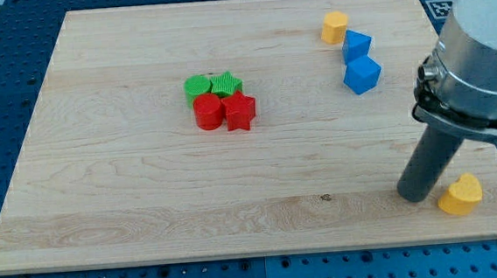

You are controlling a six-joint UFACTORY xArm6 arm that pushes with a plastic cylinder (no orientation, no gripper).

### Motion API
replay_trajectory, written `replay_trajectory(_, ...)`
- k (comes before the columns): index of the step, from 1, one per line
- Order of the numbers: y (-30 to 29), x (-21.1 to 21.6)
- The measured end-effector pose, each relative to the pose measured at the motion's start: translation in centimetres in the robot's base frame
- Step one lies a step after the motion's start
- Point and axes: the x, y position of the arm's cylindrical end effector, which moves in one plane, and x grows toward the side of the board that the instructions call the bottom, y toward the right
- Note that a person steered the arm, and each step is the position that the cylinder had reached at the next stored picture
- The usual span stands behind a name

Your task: Place the blue triangle close to the blue cube

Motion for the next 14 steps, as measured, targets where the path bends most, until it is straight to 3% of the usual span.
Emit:
replay_trajectory(4,3.8,0.9)
replay_trajectory(7,1.9,-10.6)
replay_trajectory(8,3.7,-12.9)
replay_trajectory(10,4.8,-24.7)
replay_trajectory(11,4.3,-28.1)
replay_trajectory(14,0.7,-23.5)
